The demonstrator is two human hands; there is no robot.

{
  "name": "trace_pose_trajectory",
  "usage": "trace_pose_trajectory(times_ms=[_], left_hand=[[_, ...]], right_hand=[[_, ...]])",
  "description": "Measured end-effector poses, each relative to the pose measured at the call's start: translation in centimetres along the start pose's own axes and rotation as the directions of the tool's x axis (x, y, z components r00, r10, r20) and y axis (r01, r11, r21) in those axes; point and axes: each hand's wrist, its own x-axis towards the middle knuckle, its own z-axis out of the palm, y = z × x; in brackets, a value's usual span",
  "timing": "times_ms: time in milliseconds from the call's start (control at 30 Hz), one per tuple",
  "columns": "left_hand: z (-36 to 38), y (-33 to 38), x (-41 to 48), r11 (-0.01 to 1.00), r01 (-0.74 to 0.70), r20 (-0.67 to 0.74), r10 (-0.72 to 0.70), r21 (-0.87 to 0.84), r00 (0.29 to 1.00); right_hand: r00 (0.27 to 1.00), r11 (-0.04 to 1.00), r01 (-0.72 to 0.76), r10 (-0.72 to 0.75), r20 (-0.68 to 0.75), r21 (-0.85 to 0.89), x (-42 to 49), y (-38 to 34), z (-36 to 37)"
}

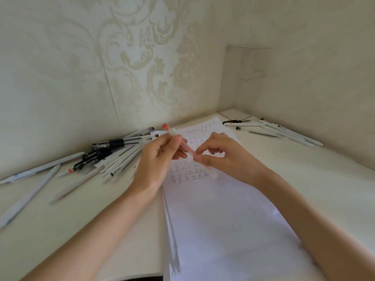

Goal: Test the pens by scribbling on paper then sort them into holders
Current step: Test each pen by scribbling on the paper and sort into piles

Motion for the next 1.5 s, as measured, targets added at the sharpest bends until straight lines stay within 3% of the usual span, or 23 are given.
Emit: trace_pose_trajectory(times_ms=[67, 133, 267, 367, 533, 733, 900, 1100, 1300, 1500], left_hand=[[0.1, 0.0, -0.1, 1.000, -0.021, 0.018, 0.021, 0.009, 1.000], [0.0, 0.0, -0.2, 0.999, -0.033, 0.006, 0.033, 0.014, 0.999], [0.2, -0.1, -0.4, 0.998, 0.033, 0.084, -0.038, 0.060, 0.996], [0.4, -0.5, -0.6, 0.968, -0.024, 0.192, -0.025, 0.250, 0.981], [0.1, -0.9, -0.6, 0.889, -0.129, 0.179, 0.054, 0.440, 0.982], [0.5, -1.1, -1.0, 0.880, -0.173, 0.222, 0.080, 0.442, 0.972], [0.6, -1.4, -0.8, 0.803, -0.233, 0.275, 0.090, 0.549, 0.957], [0.2, -1.6, -0.2, 0.839, -0.203, 0.277, 0.066, 0.505, 0.959], [-0.2, -1.2, -0.2, 0.897, -0.138, 0.306, 0.003, 0.420, 0.952], [-0.4, -1.7, -0.1, 0.867, -0.051, 0.215, -0.066, 0.496, 0.974]], right_hand=[[1.000, 0.997, -0.029, 0.029, 0.004, 0.068, 0.0, -0.3, 0.3], [0.995, 0.965, -0.070, 0.086, -0.053, 0.254, 0.2, -0.4, 0.3], [0.990, 0.781, -0.043, 0.118, -0.079, 0.622, 0.5, -0.2, -0.4], [0.996, 0.678, -0.062, 0.091, 0.000, 0.732, 0.6, 0.3, -0.2], [0.985, 0.580, -0.078, 0.168, -0.025, 0.811, 0.8, 1.1, 0.2], [0.986, 0.662, -0.096, 0.167, -0.022, 0.743, 0.8, 1.4, 1.6], [0.980, 0.607, -0.111, 0.199, -0.015, 0.787, 0.8, 1.4, 2.1], [0.987, 0.548, -0.053, 0.157, -0.041, 0.835, 0.9, 1.4, 2.6], [0.989, 0.577, -0.023, 0.130, -0.064, 0.816, 0.9, 1.7, 2.7], [0.934, 0.507, -0.012, 0.314, -0.172, 0.862, 1.1, 2.6, -0.3]])
